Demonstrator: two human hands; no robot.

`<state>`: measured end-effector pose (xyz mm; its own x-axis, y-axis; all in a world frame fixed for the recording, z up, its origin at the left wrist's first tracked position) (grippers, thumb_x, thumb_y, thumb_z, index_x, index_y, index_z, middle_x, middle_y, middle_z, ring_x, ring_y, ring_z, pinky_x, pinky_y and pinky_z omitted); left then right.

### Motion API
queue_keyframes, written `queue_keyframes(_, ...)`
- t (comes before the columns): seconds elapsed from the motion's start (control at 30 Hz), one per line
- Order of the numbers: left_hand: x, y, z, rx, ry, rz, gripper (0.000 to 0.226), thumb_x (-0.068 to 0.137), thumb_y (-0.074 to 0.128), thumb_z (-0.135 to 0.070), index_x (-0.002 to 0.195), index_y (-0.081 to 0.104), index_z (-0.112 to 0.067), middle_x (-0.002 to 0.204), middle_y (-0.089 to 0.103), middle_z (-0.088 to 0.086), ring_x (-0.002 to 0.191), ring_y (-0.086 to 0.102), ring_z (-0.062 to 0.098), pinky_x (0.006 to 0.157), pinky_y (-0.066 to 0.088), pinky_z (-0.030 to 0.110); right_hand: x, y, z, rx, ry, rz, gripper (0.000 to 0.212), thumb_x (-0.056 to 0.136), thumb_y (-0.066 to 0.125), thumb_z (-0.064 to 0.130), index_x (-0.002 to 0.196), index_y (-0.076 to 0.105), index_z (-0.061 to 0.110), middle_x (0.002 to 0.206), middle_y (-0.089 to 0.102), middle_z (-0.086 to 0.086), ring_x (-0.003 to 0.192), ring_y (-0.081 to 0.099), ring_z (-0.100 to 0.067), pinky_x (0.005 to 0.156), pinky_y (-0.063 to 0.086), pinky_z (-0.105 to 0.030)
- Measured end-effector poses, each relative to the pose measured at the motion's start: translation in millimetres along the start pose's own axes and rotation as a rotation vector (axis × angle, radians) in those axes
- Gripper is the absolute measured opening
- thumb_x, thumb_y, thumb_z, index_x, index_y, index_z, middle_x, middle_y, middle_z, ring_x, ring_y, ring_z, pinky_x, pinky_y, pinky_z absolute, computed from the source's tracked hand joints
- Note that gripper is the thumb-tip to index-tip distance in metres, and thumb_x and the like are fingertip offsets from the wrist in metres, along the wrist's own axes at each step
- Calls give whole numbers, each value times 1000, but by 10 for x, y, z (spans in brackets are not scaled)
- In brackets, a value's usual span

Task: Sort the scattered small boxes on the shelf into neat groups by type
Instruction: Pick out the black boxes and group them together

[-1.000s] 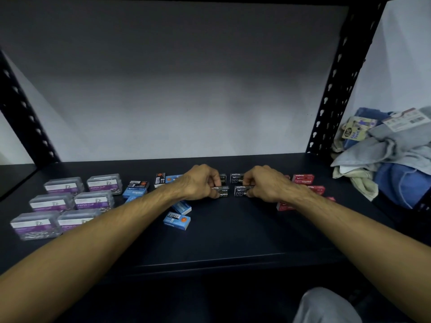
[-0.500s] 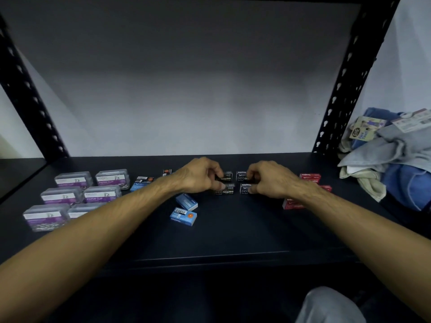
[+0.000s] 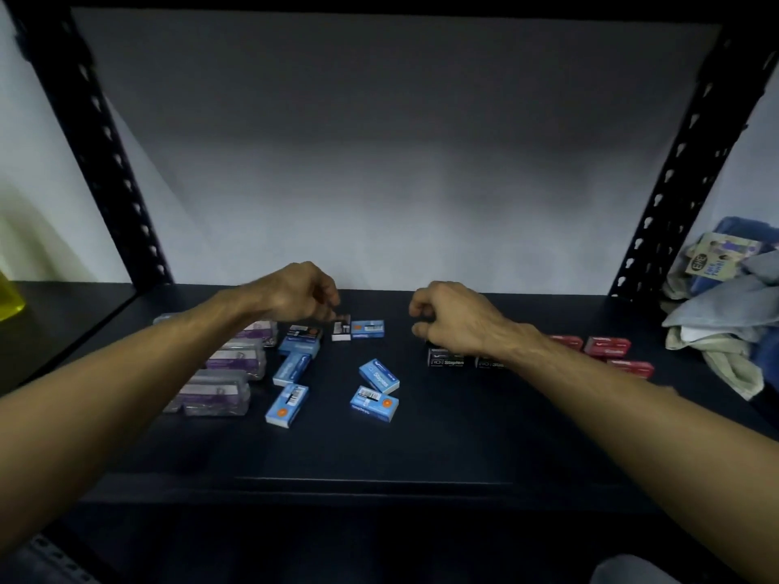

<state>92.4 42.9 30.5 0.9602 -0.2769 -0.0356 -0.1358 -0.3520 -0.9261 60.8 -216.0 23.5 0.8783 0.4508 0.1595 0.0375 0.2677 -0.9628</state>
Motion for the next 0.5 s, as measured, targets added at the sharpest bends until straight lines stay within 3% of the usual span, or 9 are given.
queue_keyframes(0.17, 36, -13, 243, 61, -49, 104, 29, 80, 80, -22, 107, 71, -20, 89, 69, -11, 86, 65, 8, 79, 49, 22, 375, 251, 327, -1, -89, 66, 22, 87, 69, 25, 108, 65, 21, 108, 63, 1, 93, 58, -16, 70, 45, -29)
queue_keyframes(0.27, 100, 18, 339, 85, -60, 150, 32, 79, 80, -20, 110, 70, -19, 96, 71, -5, 85, 64, 10, 75, 48, 21, 584, 421, 456, -16, -121, 103, 29, 83, 71, 25, 111, 64, 23, 109, 61, 0, 96, 57, -18, 73, 46, -30)
queue_keyframes(0.33, 138, 26, 381, 113, -64, 171, 34, 79, 80, -19, 112, 70, -18, 99, 70, -4, 91, 64, 12, 82, 49, 23, 700, 516, 517, -22, -140, 116, 34, 80, 71, 25, 114, 63, 25, 107, 60, 1, 98, 56, -19, 73, 44, -30)
queue_keyframes(0.5, 215, 63, 430, 191, -66, 245, 31, 79, 80, -22, 108, 72, -20, 87, 65, -12, 91, 62, 12, 83, 48, 26, 877, 671, 574, -20, -127, 197, 42, 83, 69, 24, 123, 58, 26, 109, 58, 4, 97, 50, -15, 82, 41, -30)
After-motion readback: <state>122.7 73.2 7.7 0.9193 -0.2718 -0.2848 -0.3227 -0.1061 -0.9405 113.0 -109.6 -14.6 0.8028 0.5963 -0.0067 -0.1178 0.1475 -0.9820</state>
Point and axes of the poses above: each hand's wrist, its own x-axis towards the middle knuckle, its own y-axis out of the palm, z = x × y, the point moved 1 cm from there along x, towards the middle knuckle
